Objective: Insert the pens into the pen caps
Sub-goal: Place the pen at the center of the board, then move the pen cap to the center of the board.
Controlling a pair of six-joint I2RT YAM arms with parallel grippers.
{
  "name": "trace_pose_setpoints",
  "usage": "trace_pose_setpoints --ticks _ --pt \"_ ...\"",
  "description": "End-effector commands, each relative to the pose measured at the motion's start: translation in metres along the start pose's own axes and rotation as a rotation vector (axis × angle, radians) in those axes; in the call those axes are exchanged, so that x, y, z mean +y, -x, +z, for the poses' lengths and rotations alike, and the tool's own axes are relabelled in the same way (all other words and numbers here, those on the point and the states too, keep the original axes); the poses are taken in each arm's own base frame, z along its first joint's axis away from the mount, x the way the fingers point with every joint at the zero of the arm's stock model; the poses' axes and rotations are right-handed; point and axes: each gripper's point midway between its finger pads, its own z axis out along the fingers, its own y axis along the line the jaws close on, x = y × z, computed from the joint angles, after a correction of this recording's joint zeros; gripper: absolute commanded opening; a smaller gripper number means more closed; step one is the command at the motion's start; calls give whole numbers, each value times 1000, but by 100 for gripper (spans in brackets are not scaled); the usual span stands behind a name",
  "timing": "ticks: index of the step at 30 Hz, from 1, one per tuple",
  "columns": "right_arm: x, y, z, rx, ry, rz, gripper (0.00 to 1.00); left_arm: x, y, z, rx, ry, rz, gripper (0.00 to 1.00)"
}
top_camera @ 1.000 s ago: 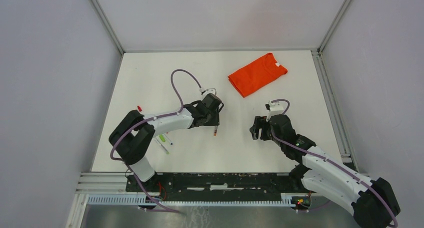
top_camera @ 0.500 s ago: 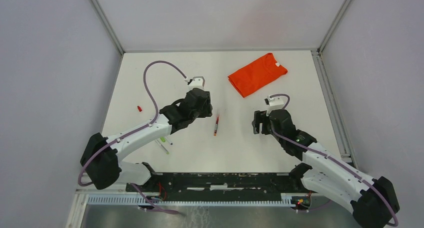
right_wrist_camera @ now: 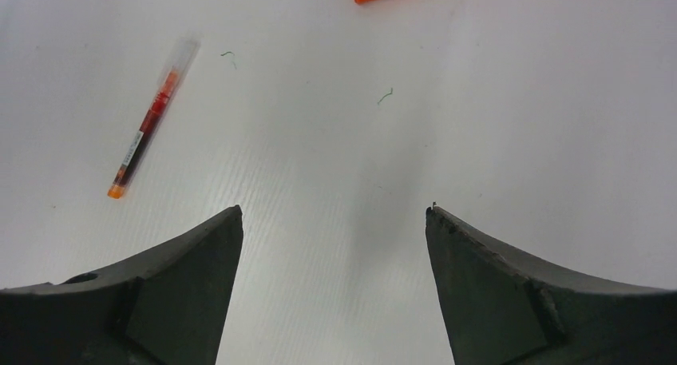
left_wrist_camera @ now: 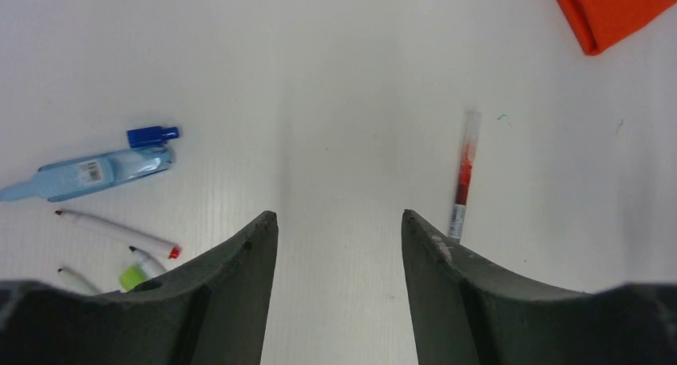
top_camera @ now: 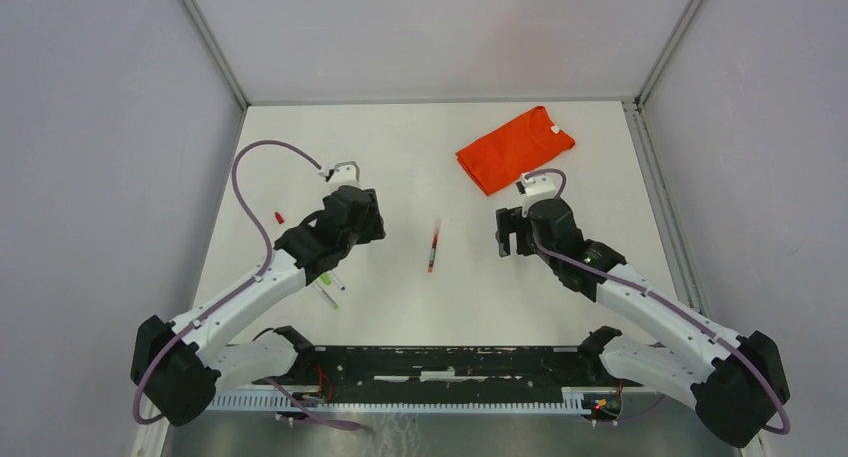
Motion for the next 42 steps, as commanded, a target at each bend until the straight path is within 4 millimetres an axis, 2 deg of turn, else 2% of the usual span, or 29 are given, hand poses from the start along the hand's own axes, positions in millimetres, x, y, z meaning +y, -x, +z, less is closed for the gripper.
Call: trace_pose_setpoints --ticks 1,6,14,26,33,42 --pt "14 17 -1 5 59 -11 90 28 7 -6 -15 38 -73 64" --pt "12 13 3 34 43 -12 92 56 12 -12 -26 133 -102 67" --pt "7 4 7 59 17 -39 93 79 10 -17 -30 216 -139 72" --pt "2 -2 8 59 4 -67 94 101 6 -12 -15 277 -210 71" --pt "2 -3 9 55 1 -55 94 114 10 -21 -58 331 -252 66" --pt "4 -7 9 51 7 -19 93 119 14 -29 -108 346 -292 66"
